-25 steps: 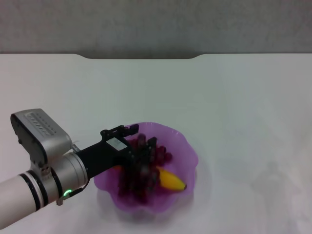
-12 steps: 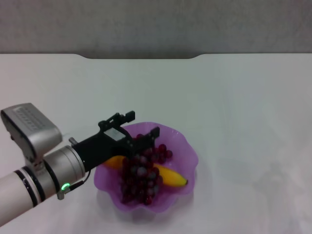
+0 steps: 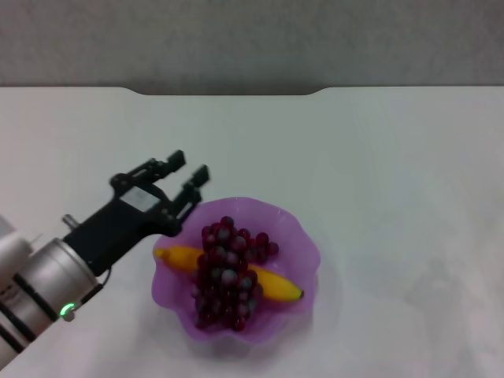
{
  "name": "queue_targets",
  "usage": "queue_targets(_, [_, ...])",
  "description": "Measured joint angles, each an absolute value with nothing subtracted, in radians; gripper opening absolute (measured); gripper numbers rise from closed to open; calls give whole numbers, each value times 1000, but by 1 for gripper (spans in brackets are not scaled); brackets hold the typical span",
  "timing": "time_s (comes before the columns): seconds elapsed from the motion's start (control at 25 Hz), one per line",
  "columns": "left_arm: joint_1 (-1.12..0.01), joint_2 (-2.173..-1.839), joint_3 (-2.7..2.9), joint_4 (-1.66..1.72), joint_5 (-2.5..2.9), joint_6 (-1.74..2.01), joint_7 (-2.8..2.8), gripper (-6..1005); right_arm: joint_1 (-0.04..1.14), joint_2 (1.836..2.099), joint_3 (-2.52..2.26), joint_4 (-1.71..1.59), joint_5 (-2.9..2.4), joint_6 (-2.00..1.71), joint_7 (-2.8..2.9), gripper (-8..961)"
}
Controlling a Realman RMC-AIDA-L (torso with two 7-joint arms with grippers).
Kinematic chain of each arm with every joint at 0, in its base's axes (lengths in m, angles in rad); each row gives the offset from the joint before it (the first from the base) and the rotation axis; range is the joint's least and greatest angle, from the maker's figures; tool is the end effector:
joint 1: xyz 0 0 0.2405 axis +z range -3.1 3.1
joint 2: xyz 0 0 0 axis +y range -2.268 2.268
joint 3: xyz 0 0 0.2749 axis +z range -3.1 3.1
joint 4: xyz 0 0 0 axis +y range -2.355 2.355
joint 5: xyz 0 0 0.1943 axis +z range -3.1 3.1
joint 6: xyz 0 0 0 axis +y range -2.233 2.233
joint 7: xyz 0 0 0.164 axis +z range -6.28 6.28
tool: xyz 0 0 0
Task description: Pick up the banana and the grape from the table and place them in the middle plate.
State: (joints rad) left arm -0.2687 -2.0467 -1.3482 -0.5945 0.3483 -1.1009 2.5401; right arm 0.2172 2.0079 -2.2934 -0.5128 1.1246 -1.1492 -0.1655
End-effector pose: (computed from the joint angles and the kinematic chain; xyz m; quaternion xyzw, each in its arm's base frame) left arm -0.2475 0.3241 -0.0472 -0.8248 -0.1519 -0.3921 0.3781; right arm 0.3590 0.3124 0.0223 -0.5919 0.2598 0.2738 0.7122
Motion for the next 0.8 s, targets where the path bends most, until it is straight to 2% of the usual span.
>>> queue_targets(0.2, [-254, -2047, -1349, -547, 187, -1169, 2572, 522, 225, 2008, -2307, -509, 1124, -1150, -165, 6])
queue_targets(0.4, [-249, -2046, -1347, -505, 59, -1197, 2573, 276, 226, 2009, -2307, -508, 1124, -1150, -165, 6])
queue_targets(0.64, [-250, -2047, -1344, -454, -102, -1204, 2573, 51, 228, 2009, -2302, -502, 1126, -1165, -164, 6])
queue_targets(0.8, [-293, -2047, -1349, -380, -131, -1198, 2571, 25, 238, 2010, -2304, -465, 1128, -1186, -164, 6])
